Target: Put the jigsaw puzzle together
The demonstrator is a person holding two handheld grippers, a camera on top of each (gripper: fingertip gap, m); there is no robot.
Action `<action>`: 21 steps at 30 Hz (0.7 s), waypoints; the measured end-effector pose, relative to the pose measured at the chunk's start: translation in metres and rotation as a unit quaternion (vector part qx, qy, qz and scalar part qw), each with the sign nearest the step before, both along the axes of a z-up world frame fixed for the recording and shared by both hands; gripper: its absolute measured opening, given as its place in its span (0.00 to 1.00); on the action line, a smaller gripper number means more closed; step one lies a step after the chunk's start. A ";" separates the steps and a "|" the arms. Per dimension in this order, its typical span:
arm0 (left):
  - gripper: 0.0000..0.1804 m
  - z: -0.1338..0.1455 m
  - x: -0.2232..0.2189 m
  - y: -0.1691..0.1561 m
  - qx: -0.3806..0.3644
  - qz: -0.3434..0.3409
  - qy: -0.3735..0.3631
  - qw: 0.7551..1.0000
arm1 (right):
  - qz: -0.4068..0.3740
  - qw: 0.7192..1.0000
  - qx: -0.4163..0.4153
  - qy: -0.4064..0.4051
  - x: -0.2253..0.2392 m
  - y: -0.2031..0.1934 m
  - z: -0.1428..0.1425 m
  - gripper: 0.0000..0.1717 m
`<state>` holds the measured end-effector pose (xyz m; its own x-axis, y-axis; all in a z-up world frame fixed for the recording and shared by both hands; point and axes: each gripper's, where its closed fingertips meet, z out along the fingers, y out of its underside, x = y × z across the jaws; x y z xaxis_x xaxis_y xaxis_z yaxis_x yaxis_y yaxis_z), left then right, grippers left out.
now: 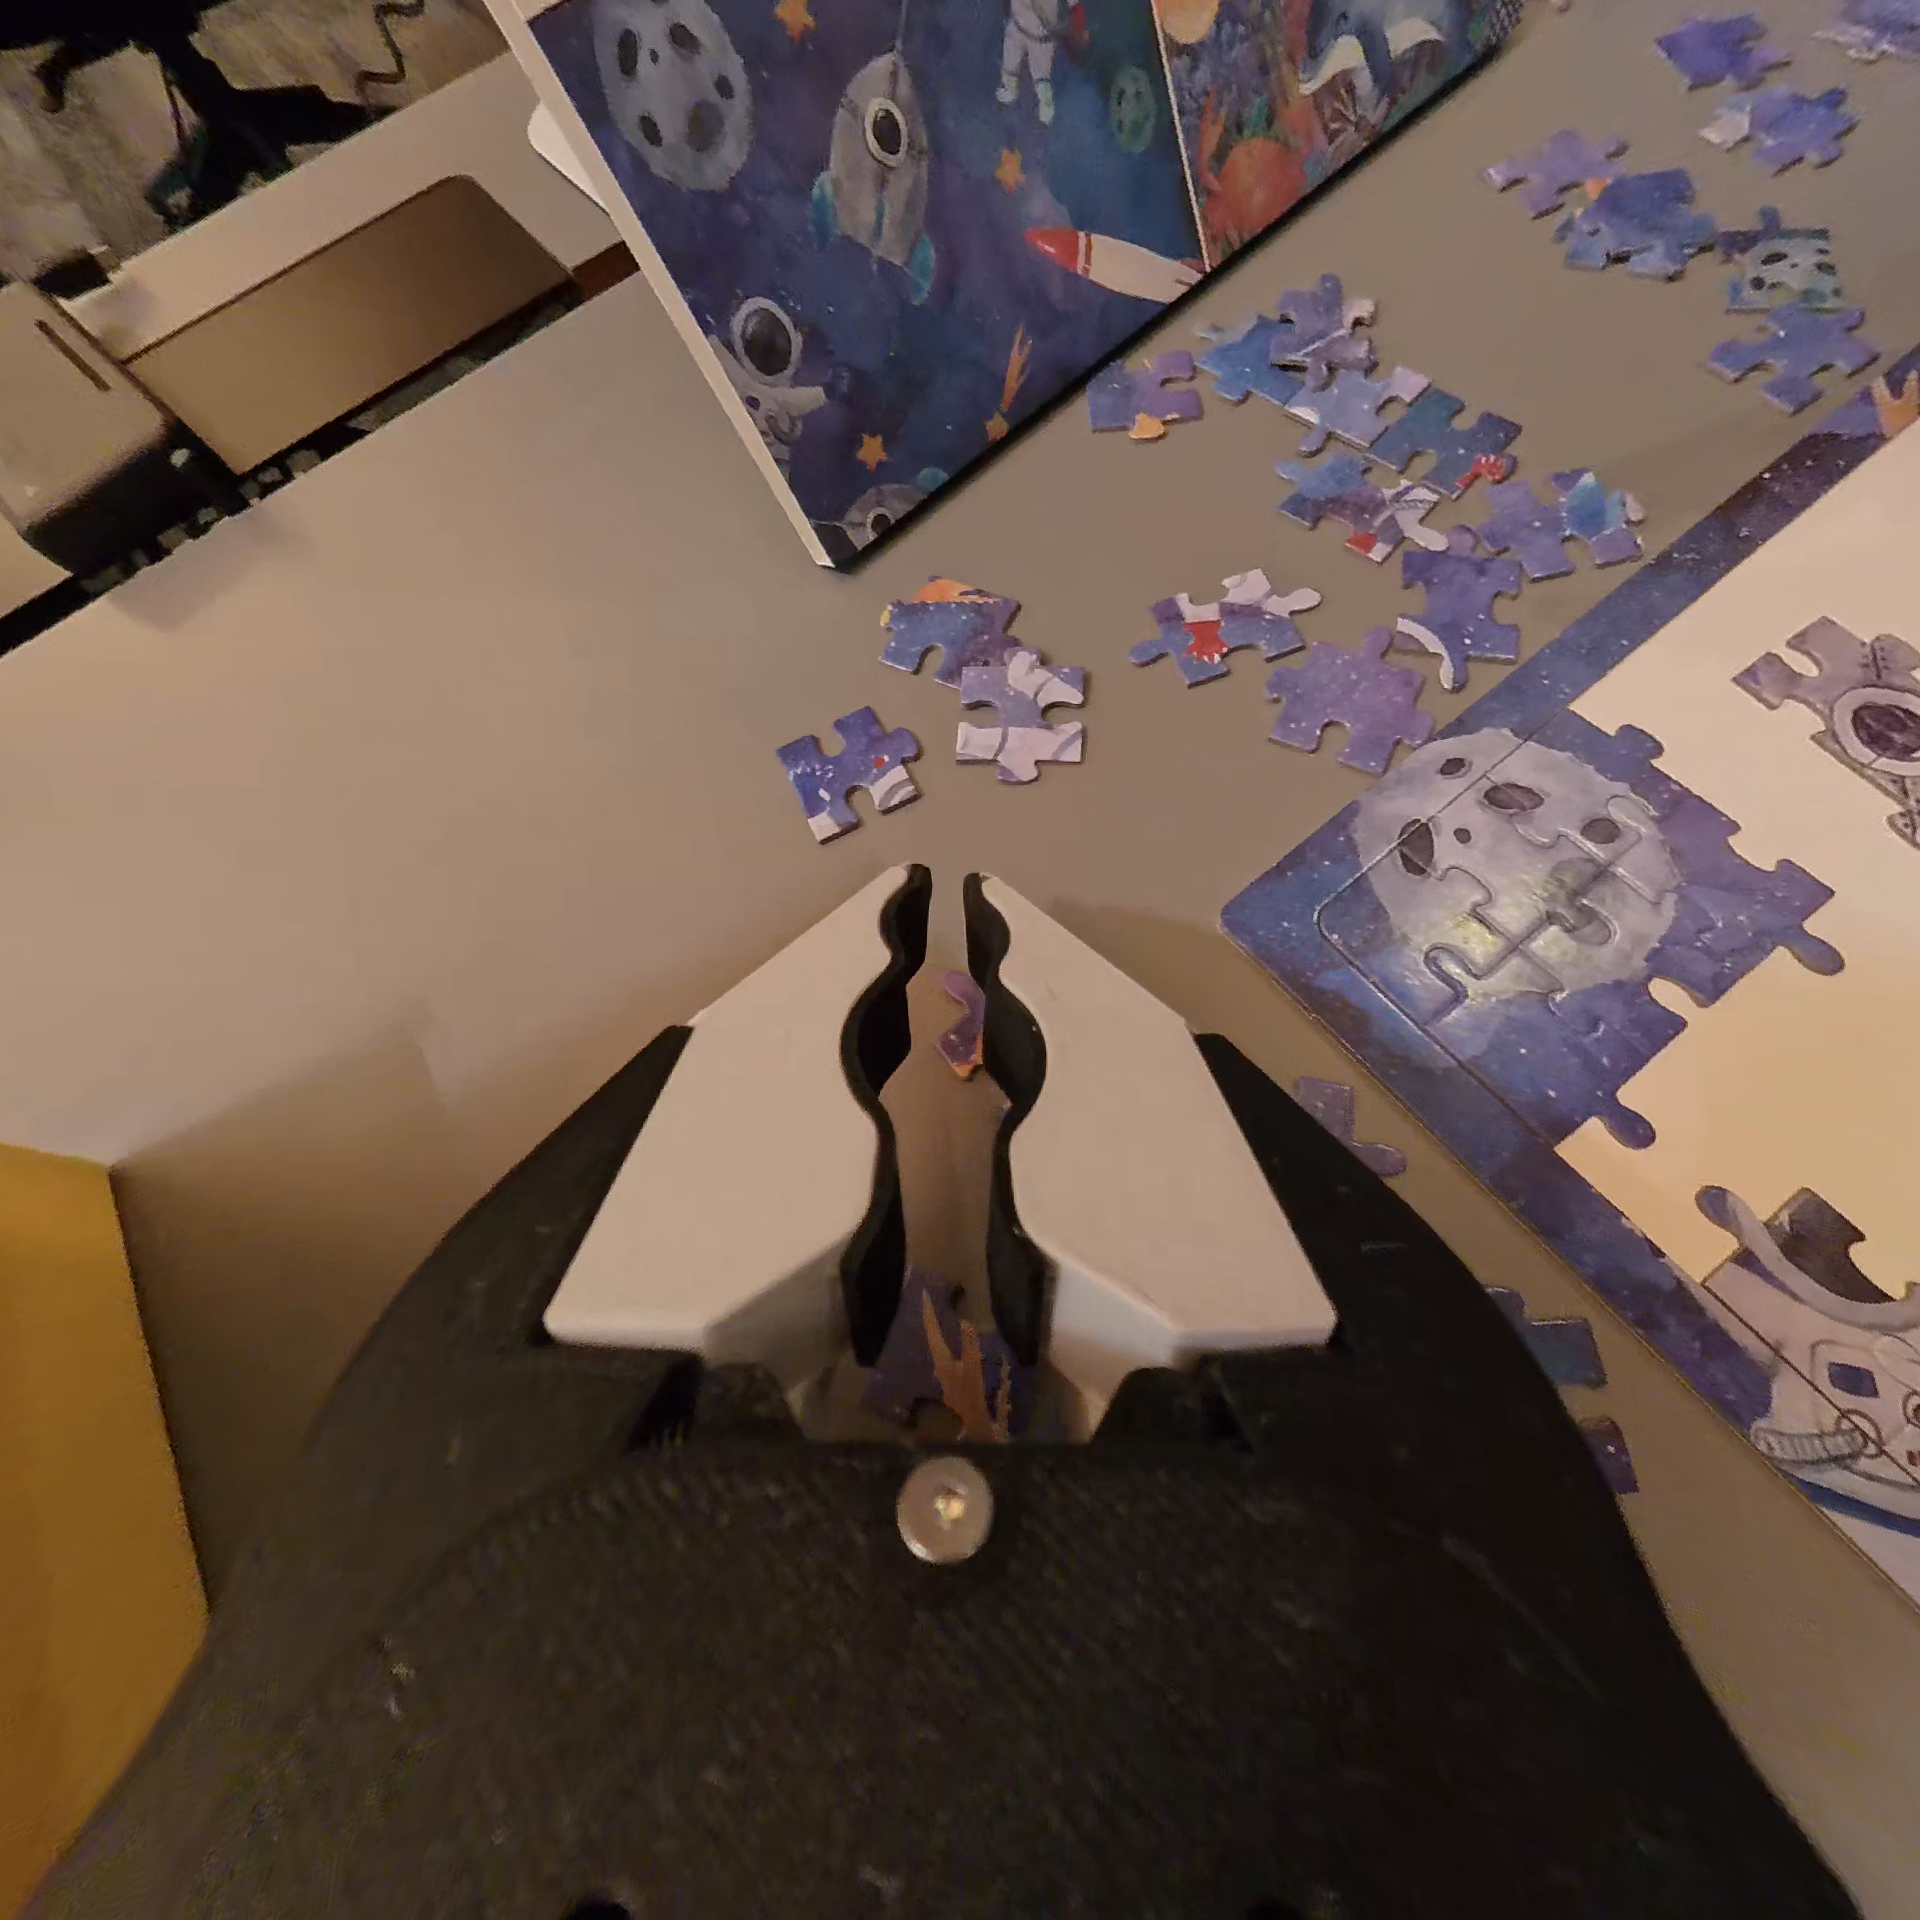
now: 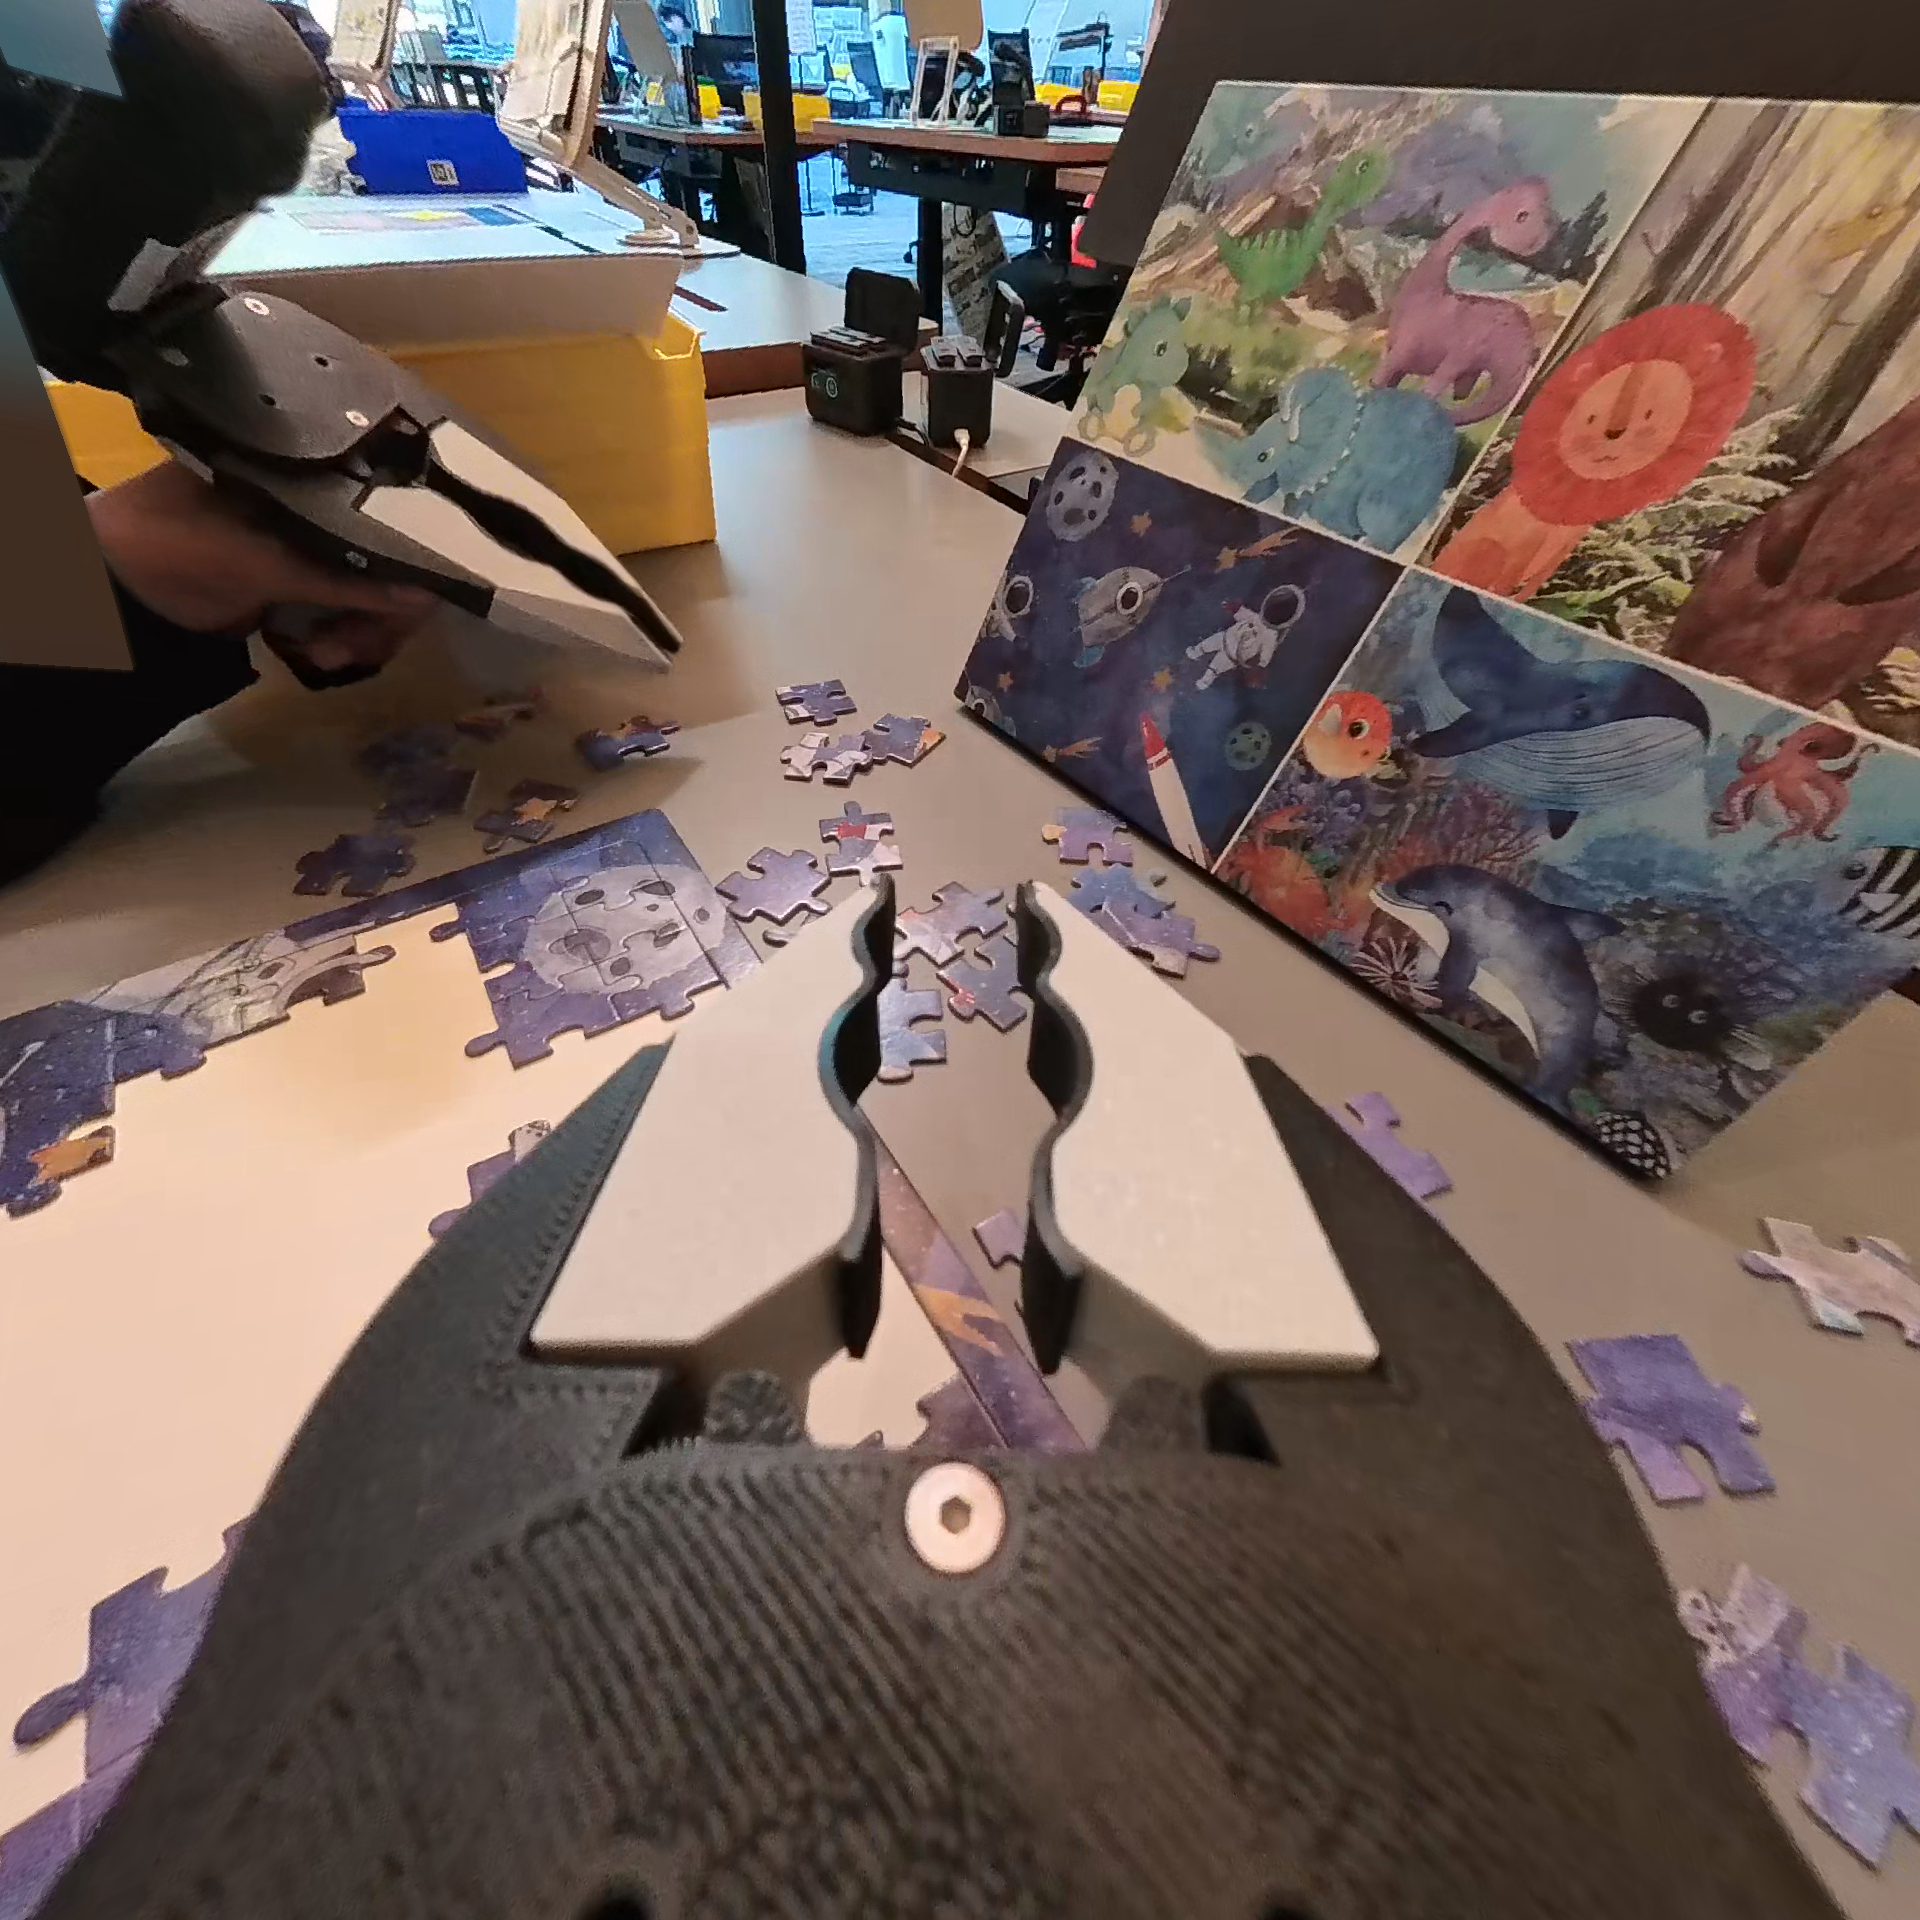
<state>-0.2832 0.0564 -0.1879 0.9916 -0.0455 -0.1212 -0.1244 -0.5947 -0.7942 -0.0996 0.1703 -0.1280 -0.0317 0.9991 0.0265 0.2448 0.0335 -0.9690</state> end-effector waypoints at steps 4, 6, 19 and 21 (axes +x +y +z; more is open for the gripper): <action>0.02 -0.001 -0.005 0.000 -0.002 0.013 0.014 1.000 | 0.000 1.000 0.004 0.001 0.001 0.001 0.001 0.11; 0.02 -0.003 -0.007 0.000 -0.008 0.017 0.023 1.000 | -0.002 1.000 0.007 0.002 0.001 0.001 0.001 0.11; 0.01 -0.006 -0.012 -0.002 -0.022 0.029 0.067 0.997 | 0.000 1.000 0.010 -0.003 0.001 0.001 -0.001 0.09; 0.01 -0.005 -0.015 -0.003 -0.018 0.034 0.071 0.997 | 0.001 1.000 0.009 -0.004 0.000 0.000 -0.002 0.09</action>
<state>-0.2977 0.0538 -0.1925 0.9653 0.0151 -0.2605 -0.1922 -0.6340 -0.7491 -0.0992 0.1706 -0.1302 -0.0334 0.9984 0.0447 0.2530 0.0517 -0.9661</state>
